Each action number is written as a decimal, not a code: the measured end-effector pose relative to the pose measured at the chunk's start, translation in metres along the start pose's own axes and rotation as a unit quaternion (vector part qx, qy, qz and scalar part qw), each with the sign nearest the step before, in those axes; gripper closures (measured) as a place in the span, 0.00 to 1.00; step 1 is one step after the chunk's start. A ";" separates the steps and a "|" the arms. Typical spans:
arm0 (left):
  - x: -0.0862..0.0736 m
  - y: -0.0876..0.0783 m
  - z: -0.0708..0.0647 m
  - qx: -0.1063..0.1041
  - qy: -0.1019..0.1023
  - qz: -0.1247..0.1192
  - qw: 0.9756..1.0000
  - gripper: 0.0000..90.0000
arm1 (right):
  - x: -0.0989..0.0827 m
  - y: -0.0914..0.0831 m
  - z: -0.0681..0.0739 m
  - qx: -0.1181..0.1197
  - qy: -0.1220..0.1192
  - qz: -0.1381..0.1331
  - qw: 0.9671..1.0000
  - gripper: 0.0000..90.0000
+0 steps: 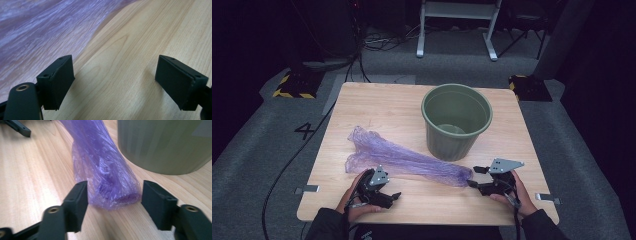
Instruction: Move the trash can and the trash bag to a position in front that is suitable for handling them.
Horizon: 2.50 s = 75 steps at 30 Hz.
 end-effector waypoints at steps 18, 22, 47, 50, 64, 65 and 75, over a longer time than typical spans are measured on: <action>0.045 -0.001 0.040 0.032 0.039 -0.033 0.998 0.17 | 0.000 0.015 -0.013 -0.007 -0.001 -0.001 1.000 0.80; 0.053 0.004 0.046 0.021 0.059 -0.028 0.998 0.17 | 0.000 0.019 -0.015 -0.004 0.000 0.006 1.000 0.77; 0.041 0.039 0.068 -0.009 -0.005 0.010 1.000 0.44 | -0.007 0.018 -0.020 0.019 0.014 0.020 1.000 0.58; 0.040 0.036 0.069 0.007 -0.017 0.014 1.000 0.56 | -0.010 0.015 -0.024 0.014 0.019 0.021 0.999 0.53; 0.032 0.029 0.083 0.089 -0.051 -0.002 0.995 0.89 | -0.031 -0.007 -0.053 -0.033 0.045 0.017 0.998 0.50; 0.031 0.027 0.084 0.094 -0.053 -0.004 0.994 0.92 | -0.032 -0.007 -0.055 -0.037 0.052 0.018 0.998 0.50; 0.029 0.015 0.093 0.119 -0.068 -0.026 0.990 0.97 | -0.032 -0.006 -0.056 -0.037 0.051 0.023 0.998 0.46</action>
Point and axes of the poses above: each handheld gripper's, and its own axes: y roughly forward along the jaws, x roughly out of its top, z roughly to its left, the point moved 6 cm from there along y, roughly forward along the jaws, and after that the axes turned 3 degrees about y, right-handed, at the moved point
